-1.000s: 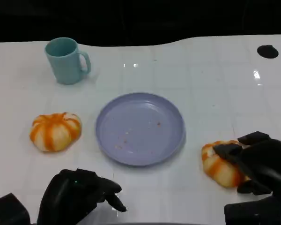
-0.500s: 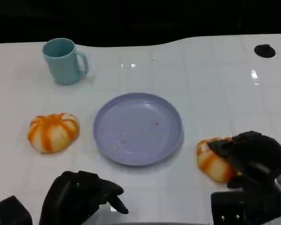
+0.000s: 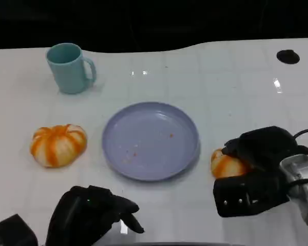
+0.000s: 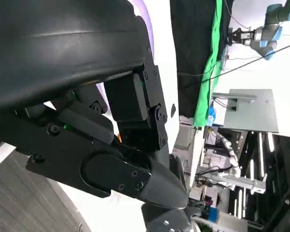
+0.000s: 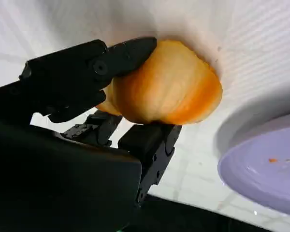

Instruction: Grasp the bread from the table and place it into the plate.

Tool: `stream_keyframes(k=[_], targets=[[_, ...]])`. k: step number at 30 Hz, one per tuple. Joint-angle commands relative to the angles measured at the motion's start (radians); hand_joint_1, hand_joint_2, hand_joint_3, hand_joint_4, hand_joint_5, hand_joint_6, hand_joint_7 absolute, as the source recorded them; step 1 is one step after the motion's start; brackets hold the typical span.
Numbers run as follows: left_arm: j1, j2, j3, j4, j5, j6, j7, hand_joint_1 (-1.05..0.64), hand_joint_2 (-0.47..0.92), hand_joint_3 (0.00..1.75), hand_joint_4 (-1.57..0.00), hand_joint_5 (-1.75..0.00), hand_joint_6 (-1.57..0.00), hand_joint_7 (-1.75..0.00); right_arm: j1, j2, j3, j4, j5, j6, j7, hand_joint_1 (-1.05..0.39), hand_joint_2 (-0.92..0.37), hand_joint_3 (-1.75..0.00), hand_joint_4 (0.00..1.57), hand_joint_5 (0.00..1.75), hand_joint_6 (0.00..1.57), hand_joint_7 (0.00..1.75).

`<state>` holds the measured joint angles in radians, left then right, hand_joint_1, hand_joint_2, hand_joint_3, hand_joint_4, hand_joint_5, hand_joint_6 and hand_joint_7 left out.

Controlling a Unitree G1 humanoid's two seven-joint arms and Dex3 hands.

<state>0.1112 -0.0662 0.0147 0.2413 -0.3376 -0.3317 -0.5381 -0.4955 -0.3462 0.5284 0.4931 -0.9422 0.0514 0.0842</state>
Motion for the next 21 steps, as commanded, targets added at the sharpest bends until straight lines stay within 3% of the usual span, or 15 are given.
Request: stream_keyframes(k=[1, 5, 12, 13, 14, 17, 18, 21], targets=[[0.012, 0.008, 0.000, -0.015, 0.010, -0.004, 0.015, -0.97, 0.92, 0.00, -1.23, -0.90, -1.54, 0.00, -0.017, 0.002, 0.080, 0.177, -0.065, -0.020, -0.148, -0.28, -0.92, -0.12, 0.78, 1.38, 1.09, 0.03], [0.015, 0.008, -0.001, -0.023, 0.011, 0.003, 0.020, -0.97, 0.91, 0.00, -1.23, -0.90, -1.54, 0.00, -0.044, 0.012, 0.094, 0.271, -0.051, -0.062, -0.288, -0.28, -0.92, -0.26, 0.81, 1.52, 1.14, 0.04], [0.017, 0.010, -0.002, -0.022, 0.013, -0.002, 0.022, -0.97, 0.91, 0.00, -1.23, -0.90, -1.54, 0.00, -0.072, 0.025, 0.078, 0.357, -0.012, -0.115, -0.472, -0.27, -0.92, -0.23, 0.83, 1.74, 1.26, 0.17], [0.017, 0.010, -0.002, -0.022, 0.012, -0.001, 0.022, -0.97, 0.91, 0.00, -1.23, -0.90, -1.54, 0.00, -0.074, 0.023, 0.074, 0.360, -0.005, -0.124, -0.494, -0.26, -0.92, -0.21, 0.84, 1.74, 1.18, 0.36], [0.017, 0.011, -0.003, -0.021, 0.012, -0.002, 0.022, -0.97, 0.91, 0.00, -1.22, -0.90, -1.54, 0.00, -0.075, 0.020, 0.068, 0.359, 0.006, -0.137, -0.516, -0.26, -0.92, -0.20, 0.85, 1.75, 1.04, 0.68], [0.016, 0.011, -0.003, -0.019, 0.012, -0.002, 0.022, -0.96, 0.91, 0.00, -1.22, -0.90, -1.54, 0.00, -0.076, 0.010, 0.046, 0.347, 0.034, -0.172, -0.568, -0.26, -0.92, -0.22, 0.87, 1.75, 0.80, 1.26], [0.015, 0.011, -0.003, -0.019, 0.013, -0.002, 0.023, -0.96, 0.91, 0.00, -1.22, -0.90, -1.54, 0.00, -0.074, 0.006, 0.034, 0.337, 0.046, -0.189, -0.585, -0.26, -0.92, -0.22, 0.87, 1.75, 0.78, 1.32], [0.016, 0.011, -0.003, -0.021, 0.009, 0.004, 0.023, -0.97, 0.91, 0.00, -1.22, -0.90, -1.54, 0.00, -0.067, -0.011, 0.006, 0.297, 0.071, -0.229, -0.617, -0.24, -0.92, -0.20, 0.88, 1.75, 0.82, 1.24]])
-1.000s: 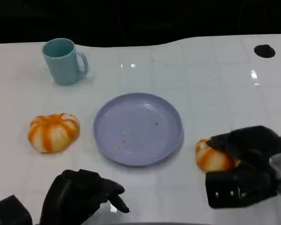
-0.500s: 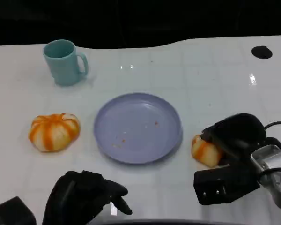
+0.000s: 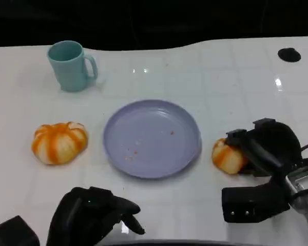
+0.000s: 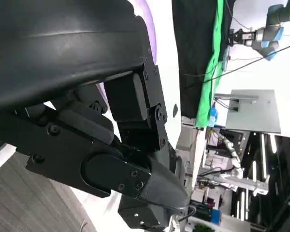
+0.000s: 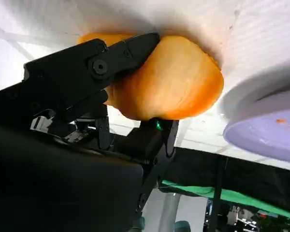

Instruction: Grasp the bread from the table and place it into the plate.

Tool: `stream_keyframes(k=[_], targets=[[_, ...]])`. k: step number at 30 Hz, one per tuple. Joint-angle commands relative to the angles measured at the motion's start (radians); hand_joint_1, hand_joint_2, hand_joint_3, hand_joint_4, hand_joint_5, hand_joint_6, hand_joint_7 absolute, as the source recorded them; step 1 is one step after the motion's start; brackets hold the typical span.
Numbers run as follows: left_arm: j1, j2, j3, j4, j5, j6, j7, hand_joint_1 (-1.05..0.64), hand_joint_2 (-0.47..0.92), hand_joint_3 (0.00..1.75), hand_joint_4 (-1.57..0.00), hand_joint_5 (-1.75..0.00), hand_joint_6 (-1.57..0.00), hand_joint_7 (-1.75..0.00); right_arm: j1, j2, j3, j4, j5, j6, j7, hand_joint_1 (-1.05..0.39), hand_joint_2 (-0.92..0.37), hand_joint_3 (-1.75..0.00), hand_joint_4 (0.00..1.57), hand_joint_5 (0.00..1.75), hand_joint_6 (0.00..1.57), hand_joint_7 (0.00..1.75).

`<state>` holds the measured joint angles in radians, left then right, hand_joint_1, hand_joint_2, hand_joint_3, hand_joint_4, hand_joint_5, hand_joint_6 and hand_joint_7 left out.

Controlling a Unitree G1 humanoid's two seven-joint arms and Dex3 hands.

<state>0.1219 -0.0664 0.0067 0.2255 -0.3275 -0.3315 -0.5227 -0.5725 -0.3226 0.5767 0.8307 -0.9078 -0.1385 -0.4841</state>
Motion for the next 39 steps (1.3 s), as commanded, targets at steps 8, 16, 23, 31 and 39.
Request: stream_keyframes(k=[8, 16, 23, 31, 39], targets=[[0.002, 0.012, 0.008, 0.005, 0.002, -0.005, 0.006, -0.96, 0.92, 0.00, -1.21, -0.92, -1.54, 0.00, 0.047, -0.050, -0.119, -0.183, 0.089, -0.076, -0.066, -0.19, -0.59, -0.86, 0.91, 1.75, 0.69, 1.74], [0.006, 0.015, 0.010, -0.006, -0.010, 0.014, 0.002, -0.96, 0.91, 0.00, -1.21, -0.92, -1.55, -0.01, 0.050, -0.036, -0.166, -0.343, 0.118, -0.092, -0.031, -0.17, -0.41, -1.16, 0.92, 1.75, 0.70, 1.75], [0.002, 0.015, 0.010, 0.005, -0.012, 0.008, -0.006, -0.96, 0.91, 0.00, -1.20, -0.93, -1.54, 0.00, -0.002, 0.018, -0.131, -0.321, 0.136, -0.170, 0.043, -0.15, -0.33, -1.19, 0.96, 1.75, 0.73, 1.71], [0.006, 0.017, 0.007, 0.001, -0.015, 0.012, -0.011, -0.96, 0.91, 0.00, -1.19, -0.95, -1.54, 0.00, -0.081, 0.107, -0.080, -0.173, 0.119, -0.237, 0.041, -0.15, -0.31, -1.20, 0.97, 1.75, 0.79, 1.69], [0.009, 0.020, 0.009, 0.001, -0.018, 0.015, -0.009, -0.96, 0.90, 0.00, -1.19, -0.96, -1.55, 0.00, -0.163, 0.186, -0.048, -0.010, 0.124, -0.234, 0.054, -0.13, -0.46, -0.78, 0.92, 1.75, 0.94, 1.22]])
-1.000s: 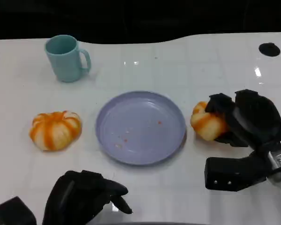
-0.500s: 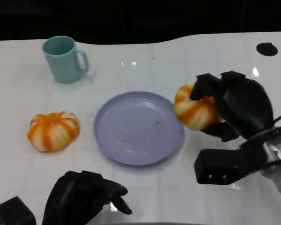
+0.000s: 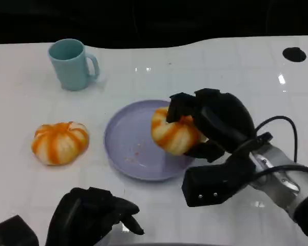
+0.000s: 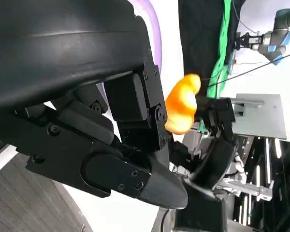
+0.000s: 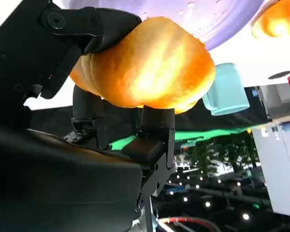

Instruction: Grasp the bread from the table and place it into the plate.

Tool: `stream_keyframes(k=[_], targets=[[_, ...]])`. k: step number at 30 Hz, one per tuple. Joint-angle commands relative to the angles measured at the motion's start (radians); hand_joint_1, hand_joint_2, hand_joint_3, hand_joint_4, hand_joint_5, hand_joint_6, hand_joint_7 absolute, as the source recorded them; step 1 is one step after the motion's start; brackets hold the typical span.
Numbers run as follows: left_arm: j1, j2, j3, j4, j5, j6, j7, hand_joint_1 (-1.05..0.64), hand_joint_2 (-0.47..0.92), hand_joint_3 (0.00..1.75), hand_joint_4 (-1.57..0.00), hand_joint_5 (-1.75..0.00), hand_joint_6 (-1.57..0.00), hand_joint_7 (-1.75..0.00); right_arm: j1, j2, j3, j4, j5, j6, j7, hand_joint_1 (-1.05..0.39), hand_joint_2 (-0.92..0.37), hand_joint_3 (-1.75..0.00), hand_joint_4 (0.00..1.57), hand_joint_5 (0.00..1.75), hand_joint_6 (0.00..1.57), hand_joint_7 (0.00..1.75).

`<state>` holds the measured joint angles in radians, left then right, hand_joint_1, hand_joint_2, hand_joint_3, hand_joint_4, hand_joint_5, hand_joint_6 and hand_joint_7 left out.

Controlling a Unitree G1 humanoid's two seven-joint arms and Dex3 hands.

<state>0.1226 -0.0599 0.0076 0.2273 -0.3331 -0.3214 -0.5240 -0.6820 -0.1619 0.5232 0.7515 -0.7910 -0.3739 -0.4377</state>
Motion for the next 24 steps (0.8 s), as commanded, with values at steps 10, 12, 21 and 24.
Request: stream_keyframes(k=[10, 12, 21, 24], targets=[[0.004, 0.022, 0.008, 0.010, -0.014, -0.001, -0.011, -0.96, 0.90, 0.00, -1.19, -0.95, -1.54, 0.00, -0.083, 0.064, -0.015, 0.154, 0.095, -0.045, 0.119, -0.30, -0.78, -0.42, 0.45, 0.51, 0.61, 0.12], [0.003, 0.022, 0.008, 0.012, -0.012, -0.005, -0.011, -0.97, 0.90, 0.00, -1.19, -0.95, -1.54, 0.00, -0.076, 0.054, -0.004, 0.128, 0.085, -0.024, 0.165, -0.41, -0.87, -0.29, 0.31, 0.36, 0.48, 0.04], [0.004, 0.023, 0.010, 0.015, -0.020, -0.006, -0.019, -0.95, 0.90, 0.00, -1.19, -0.95, -1.54, 0.00, 0.021, 0.008, -0.019, -0.081, 0.097, 0.045, 0.302, -0.71, -0.92, -0.32, 0.00, 0.28, 0.20, 0.01], [0.002, 0.023, 0.012, 0.016, -0.020, -0.005, -0.020, -0.95, 0.90, 0.00, -1.19, -0.95, -1.54, 0.00, 0.070, -0.025, -0.033, -0.169, 0.110, 0.041, 0.330, -0.72, -0.92, -0.32, 0.00, 0.35, 0.21, 0.01]])
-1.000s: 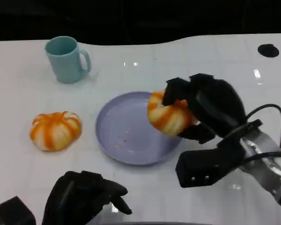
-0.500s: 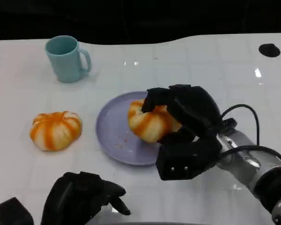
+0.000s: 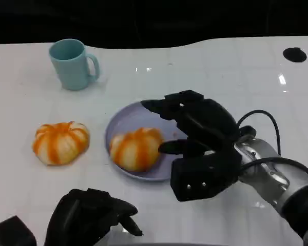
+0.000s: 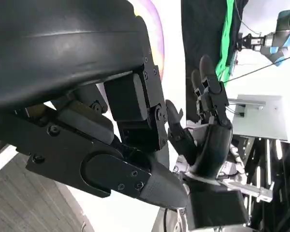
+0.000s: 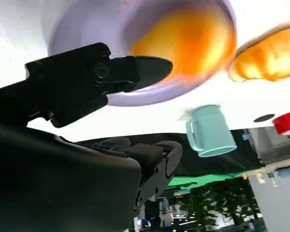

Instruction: Grasp the bread from the table and place it into the plate.

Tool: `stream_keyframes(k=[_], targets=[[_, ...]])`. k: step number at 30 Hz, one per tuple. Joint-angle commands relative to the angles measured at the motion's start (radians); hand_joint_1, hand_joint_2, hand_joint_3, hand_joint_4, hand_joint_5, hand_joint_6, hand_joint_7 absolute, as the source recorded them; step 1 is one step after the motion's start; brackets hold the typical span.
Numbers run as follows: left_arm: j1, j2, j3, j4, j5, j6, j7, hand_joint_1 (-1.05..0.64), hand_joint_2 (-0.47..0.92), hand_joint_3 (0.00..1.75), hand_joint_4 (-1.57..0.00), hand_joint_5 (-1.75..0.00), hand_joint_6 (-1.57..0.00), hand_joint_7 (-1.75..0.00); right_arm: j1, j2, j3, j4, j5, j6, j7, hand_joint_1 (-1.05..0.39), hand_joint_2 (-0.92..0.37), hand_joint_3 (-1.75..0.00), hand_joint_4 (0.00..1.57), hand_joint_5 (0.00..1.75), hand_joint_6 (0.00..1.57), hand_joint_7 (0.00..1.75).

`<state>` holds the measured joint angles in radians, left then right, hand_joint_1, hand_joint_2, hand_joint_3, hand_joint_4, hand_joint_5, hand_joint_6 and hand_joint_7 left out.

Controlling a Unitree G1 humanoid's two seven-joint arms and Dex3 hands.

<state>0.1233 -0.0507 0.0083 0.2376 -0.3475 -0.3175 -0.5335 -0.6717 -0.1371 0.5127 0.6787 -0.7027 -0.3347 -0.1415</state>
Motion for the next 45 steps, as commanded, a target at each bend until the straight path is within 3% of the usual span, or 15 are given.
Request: stream_keyframes(k=[1, 7, 13, 24, 28, 32, 34, 38, 45], targets=[[0.001, 0.014, 0.012, 0.005, -0.006, -0.006, -0.009, -0.95, 0.90, 0.00, -1.19, -0.95, -1.54, 0.00, 0.078, -0.060, -0.032, -0.123, 0.037, -0.007, 0.046, -0.71, -0.92, -0.32, 0.00, 0.38, 0.22, 0.01], [-0.005, 0.015, 0.015, 0.016, -0.005, -0.011, -0.010, -0.96, 0.90, 0.00, -1.19, -0.95, -1.54, 0.00, 0.184, -0.119, -0.084, -0.279, 0.113, -0.043, 0.119, -0.68, -0.92, -0.29, 0.00, 0.51, 0.25, 0.02], [-0.011, 0.013, 0.019, 0.022, -0.006, -0.013, -0.012, -0.95, 0.91, 0.00, -1.20, -0.95, -1.55, 0.00, 0.317, -0.167, -0.147, -0.417, 0.233, -0.140, 0.161, -0.65, -0.92, -0.29, 0.06, 0.59, 0.30, 0.05], [-0.022, 0.014, 0.028, 0.035, -0.008, -0.010, -0.020, -0.95, 0.91, 0.00, -1.20, -0.95, -1.55, 0.00, 0.517, -0.149, -0.254, -0.407, 0.541, -0.406, 0.235, -0.43, -0.92, -0.24, 0.46, 0.87, 0.68, 0.25], [-0.023, 0.014, 0.029, 0.035, -0.010, -0.006, -0.019, -0.96, 0.90, 0.00, -1.21, -0.95, -1.55, -0.01, 0.584, -0.118, -0.283, -0.419, 0.680, -0.424, 0.286, -0.34, -0.92, -0.28, 0.56, 1.07, 0.79, 0.37], [-0.022, 0.014, 0.027, 0.031, -0.007, -0.004, -0.015, -0.95, 0.90, 0.00, -1.21, -0.94, -1.55, -0.01, 0.635, -0.108, -0.313, -0.431, 0.760, -0.432, 0.343, -0.25, -0.84, -0.48, 0.67, 1.22, 0.79, 0.74], [-0.021, 0.014, 0.026, 0.030, -0.003, -0.005, -0.011, -0.95, 0.90, 0.00, -1.21, -0.94, -1.55, -0.01, 0.657, -0.115, -0.327, -0.437, 0.777, -0.438, 0.369, -0.15, -0.65, -0.82, 0.71, 1.28, 0.79, 0.93], [-0.024, 0.014, 0.028, 0.031, -0.007, -0.003, -0.015, -0.95, 0.90, 0.00, -1.20, -0.94, -1.55, 0.00, 0.698, -0.118, -0.363, -0.458, 0.765, -0.457, 0.384, -0.07, -0.45, -1.21, 0.84, 1.37, 0.88, 1.08], [-0.024, 0.016, 0.033, 0.042, -0.006, -0.017, -0.019, -0.95, 0.90, 0.00, -1.21, -0.95, -1.55, 0.00, 0.756, -0.106, -0.403, -0.496, 0.767, -0.433, 0.395, -0.09, -0.45, -1.27, 0.85, 1.63, 0.87, 1.25]])
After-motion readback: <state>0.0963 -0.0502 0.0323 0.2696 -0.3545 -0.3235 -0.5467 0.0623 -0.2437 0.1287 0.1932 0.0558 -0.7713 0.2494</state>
